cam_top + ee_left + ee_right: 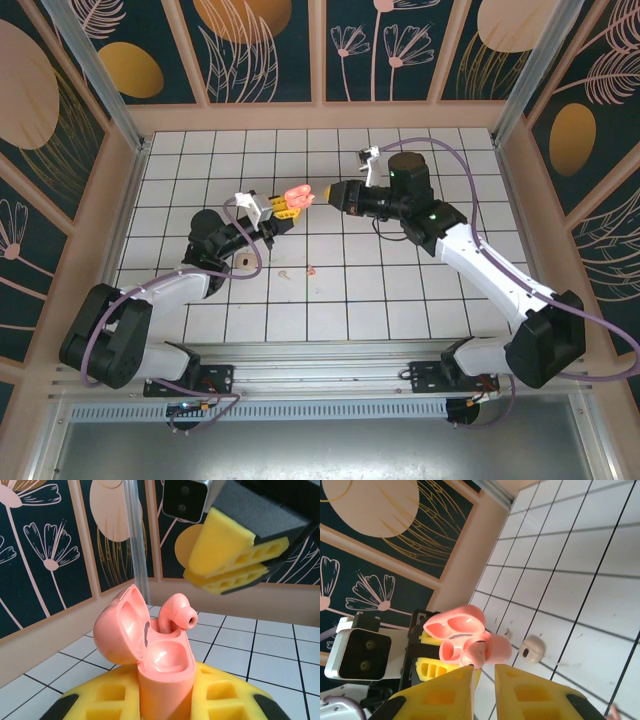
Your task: Insert the wireless bluetooth earbuds into the charging case
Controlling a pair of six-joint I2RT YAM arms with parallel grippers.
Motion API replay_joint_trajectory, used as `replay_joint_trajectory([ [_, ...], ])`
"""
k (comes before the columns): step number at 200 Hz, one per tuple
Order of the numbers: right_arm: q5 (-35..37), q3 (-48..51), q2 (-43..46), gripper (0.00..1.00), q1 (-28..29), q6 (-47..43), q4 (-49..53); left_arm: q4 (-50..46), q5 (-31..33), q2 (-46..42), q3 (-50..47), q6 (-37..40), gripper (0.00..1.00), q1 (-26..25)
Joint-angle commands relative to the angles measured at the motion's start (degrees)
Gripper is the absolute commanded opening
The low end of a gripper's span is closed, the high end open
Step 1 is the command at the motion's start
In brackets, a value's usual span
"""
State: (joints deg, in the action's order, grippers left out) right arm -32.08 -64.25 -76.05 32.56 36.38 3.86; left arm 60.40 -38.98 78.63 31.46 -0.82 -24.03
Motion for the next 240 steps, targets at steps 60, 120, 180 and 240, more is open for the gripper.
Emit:
replay_joint_trajectory([
  [60, -4.74, -1.36, -3.29, 0.14, 0.90, 3.21, -1.46, 1.94, -1.19, -1.13, 0.97, 0.94, 0.01, -0.39],
  [120, -5.10, -2.15, -3.81, 0.14, 2.00, 3.27, -2.20, 1.87, -1.19, -1.14, 0.97, 0.92, 0.00, -0.32],
  [180, -5.37, -3.15, -4.83, 0.14, 2.45, 3.17, -2.38, 1.74, -1.17, -1.03, 0.97, 1.00, 0.00, -0.45],
  [240, -5.46, -4.17, -5.75, 0.14, 3.26, 3.04, -1.36, 1.71, -0.98, -1.05, 1.01, 1.11, 0.00, -0.53],
])
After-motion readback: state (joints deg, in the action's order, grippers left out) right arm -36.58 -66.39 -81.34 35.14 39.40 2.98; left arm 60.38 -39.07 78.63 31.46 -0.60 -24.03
